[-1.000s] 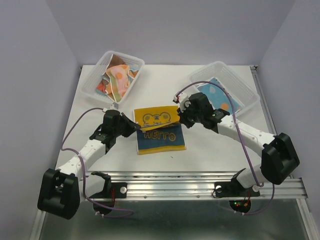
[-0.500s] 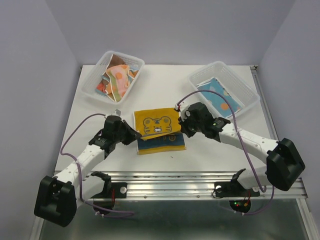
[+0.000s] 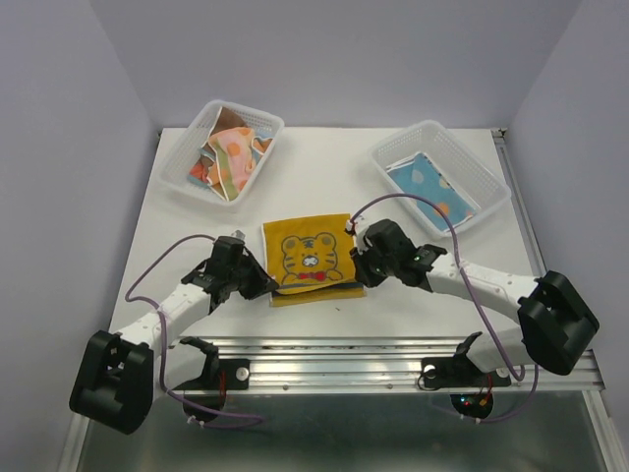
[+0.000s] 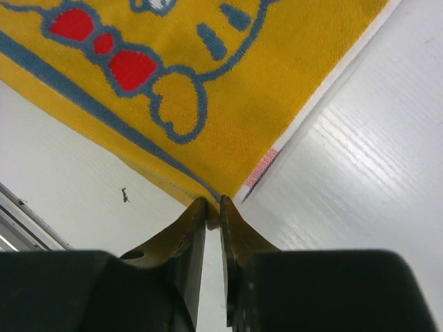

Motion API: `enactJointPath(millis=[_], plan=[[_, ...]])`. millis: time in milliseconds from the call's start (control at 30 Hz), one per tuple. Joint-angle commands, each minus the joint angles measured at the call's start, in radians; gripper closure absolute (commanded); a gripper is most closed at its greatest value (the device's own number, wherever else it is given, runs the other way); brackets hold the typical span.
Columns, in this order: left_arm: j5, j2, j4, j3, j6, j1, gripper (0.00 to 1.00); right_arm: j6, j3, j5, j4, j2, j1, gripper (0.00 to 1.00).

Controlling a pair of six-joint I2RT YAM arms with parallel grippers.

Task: Fold and stack the towels
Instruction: Fold the towel

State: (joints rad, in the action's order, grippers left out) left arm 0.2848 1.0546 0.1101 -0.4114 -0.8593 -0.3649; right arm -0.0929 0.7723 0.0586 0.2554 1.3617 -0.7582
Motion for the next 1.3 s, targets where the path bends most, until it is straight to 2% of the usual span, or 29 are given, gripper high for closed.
enactJointPath(millis=[0,133,167,200,267,300,333,467,600,700,967,1100,1133,1167,1200,1267], plan=[[0.002,-0.010,0.055,0.013,0.046,-0.002,0.80,-0.053,-0.044,-0.017,-0.034,-0.012,-0.013,0.65],[0.004,-0.054,0.112,0.002,0.054,-0.006,0.57,-0.070,-0.062,0.001,-0.044,-0.055,-0.016,0.37],[0.001,-0.068,0.121,-0.004,0.054,-0.006,0.54,-0.073,-0.059,0.001,-0.038,-0.070,-0.016,0.35],[-0.002,-0.083,0.146,-0.009,0.054,-0.008,0.44,-0.076,-0.054,0.003,-0.039,-0.082,-0.016,0.27],[-0.036,-0.123,0.172,-0.038,0.059,-0.009,0.09,-0.082,-0.050,0.006,-0.050,-0.131,-0.016,0.17],[-0.059,-0.136,0.184,-0.050,0.059,-0.009,0.08,-0.088,-0.044,0.004,-0.064,-0.148,-0.016,0.00],[-0.115,-0.152,0.219,-0.082,0.057,-0.009,0.01,-0.097,-0.038,0.001,-0.068,-0.159,-0.016,0.00],[-0.225,-0.162,0.264,-0.161,0.057,-0.009,0.01,-0.154,0.001,-0.099,-0.097,-0.181,-0.016,0.00],[-0.315,-0.124,0.182,-0.194,0.045,-0.008,0.01,-0.194,0.064,-0.273,-0.110,-0.124,-0.015,0.00],[-0.341,-0.030,0.126,-0.240,0.051,-0.008,0.01,-0.215,0.156,-0.335,-0.090,-0.021,0.005,0.00],[-0.384,0.255,0.004,-0.381,0.115,-0.006,0.02,-0.245,0.338,-0.220,-0.108,0.265,0.134,0.00],[-0.443,0.352,0.004,-0.460,0.126,0.001,0.08,-0.242,0.424,-0.180,-0.111,0.367,0.189,0.01],[-0.453,0.385,0.003,-0.474,0.132,0.003,0.10,-0.235,0.436,-0.171,-0.110,0.385,0.194,0.03],[-0.461,0.419,0.002,-0.503,0.140,0.006,0.13,-0.225,0.458,-0.151,-0.111,0.419,0.203,0.10],[-0.464,0.420,0.002,-0.513,0.140,0.009,0.15,-0.225,0.458,-0.151,-0.111,0.433,0.203,0.11],[-0.470,0.470,0.007,-0.549,0.144,0.014,0.21,-0.211,0.487,-0.143,-0.110,0.461,0.209,0.21]])
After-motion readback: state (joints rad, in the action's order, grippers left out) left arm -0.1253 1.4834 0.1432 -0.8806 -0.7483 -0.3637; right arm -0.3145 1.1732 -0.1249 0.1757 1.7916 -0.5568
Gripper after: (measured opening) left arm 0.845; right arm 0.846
